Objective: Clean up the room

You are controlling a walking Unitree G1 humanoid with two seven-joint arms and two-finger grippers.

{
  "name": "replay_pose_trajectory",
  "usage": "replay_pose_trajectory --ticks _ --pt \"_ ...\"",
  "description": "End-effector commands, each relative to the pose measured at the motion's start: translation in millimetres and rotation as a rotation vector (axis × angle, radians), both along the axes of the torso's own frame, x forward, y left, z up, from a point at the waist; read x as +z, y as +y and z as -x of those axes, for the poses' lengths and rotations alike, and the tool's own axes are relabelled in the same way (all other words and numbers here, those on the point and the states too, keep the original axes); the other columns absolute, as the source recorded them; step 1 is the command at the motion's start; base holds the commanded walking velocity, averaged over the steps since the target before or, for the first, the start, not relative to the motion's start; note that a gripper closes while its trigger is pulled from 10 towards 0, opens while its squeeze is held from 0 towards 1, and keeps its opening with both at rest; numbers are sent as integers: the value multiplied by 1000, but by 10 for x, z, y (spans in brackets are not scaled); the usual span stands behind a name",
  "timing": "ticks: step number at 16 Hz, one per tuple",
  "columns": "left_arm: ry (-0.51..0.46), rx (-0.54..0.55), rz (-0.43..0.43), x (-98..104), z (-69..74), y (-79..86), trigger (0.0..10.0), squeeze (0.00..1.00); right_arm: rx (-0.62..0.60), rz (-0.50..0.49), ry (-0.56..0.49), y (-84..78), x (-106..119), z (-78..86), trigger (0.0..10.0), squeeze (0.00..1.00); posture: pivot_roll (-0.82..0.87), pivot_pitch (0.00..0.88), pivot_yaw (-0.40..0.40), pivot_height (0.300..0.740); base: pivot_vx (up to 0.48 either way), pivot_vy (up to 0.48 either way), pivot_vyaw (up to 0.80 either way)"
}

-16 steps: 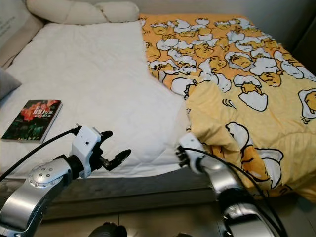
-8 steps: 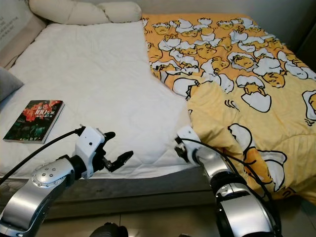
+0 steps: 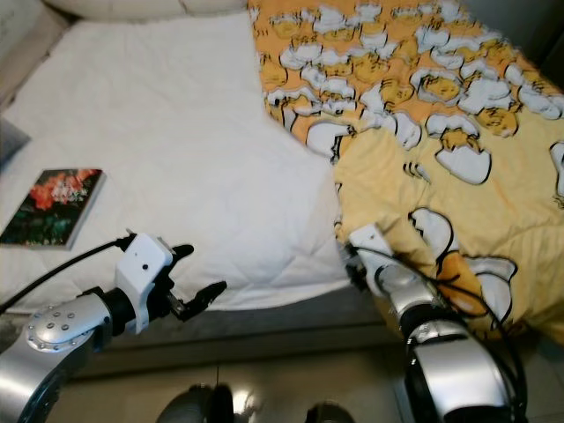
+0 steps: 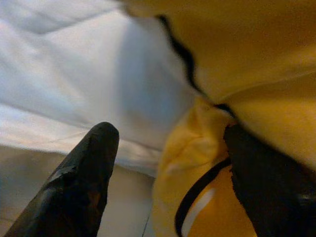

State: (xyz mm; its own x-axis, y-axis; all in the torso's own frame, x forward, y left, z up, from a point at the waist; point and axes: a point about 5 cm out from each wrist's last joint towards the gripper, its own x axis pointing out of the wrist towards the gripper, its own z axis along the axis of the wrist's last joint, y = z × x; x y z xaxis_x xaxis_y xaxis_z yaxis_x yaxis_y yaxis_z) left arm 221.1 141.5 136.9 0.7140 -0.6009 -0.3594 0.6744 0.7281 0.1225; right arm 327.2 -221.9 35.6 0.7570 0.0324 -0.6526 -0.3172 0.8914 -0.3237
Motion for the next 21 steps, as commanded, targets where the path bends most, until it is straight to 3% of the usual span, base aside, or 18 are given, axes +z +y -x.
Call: replay_pose_trajectory --ticks 1,4,5,6,7,14,21 --pt "8 17 -6 14 30 45 10000 1000 -74 -1 -48 -105 96 -54 10000 1000 177 238 45 740 0 0 0" --pt "-2 36 5 53 41 53 10000 1000 -143 -30 -113 -141 198 -123 10000 1000 169 237 48 740 0 0 0" --pt "-1 34 7 59 48 42 10000 1000 -139 -40 -105 -124 186 -119 10000 173 172 240 51 740 0 0 0" --pt "0 32 9 61 54 32 10000 1000 -131 -49 -93 -103 166 -110 8706 0 176 246 52 740 0 0 0" --pt "4 24 11 67 67 17 10000 1000 -113 -44 -59 -67 103 -73 0 0 181 249 55 740 0 0 0" --pt "15 19 13 91 117 21 10000 1000 -117 72 -45 -167 54 -12 0 0 185 268 69 740 0 0 0" --pt "22 25 18 97 123 16 10000 1000 -151 54 -74 -175 103 -49 0 0 182 272 68 740 0 0 0"
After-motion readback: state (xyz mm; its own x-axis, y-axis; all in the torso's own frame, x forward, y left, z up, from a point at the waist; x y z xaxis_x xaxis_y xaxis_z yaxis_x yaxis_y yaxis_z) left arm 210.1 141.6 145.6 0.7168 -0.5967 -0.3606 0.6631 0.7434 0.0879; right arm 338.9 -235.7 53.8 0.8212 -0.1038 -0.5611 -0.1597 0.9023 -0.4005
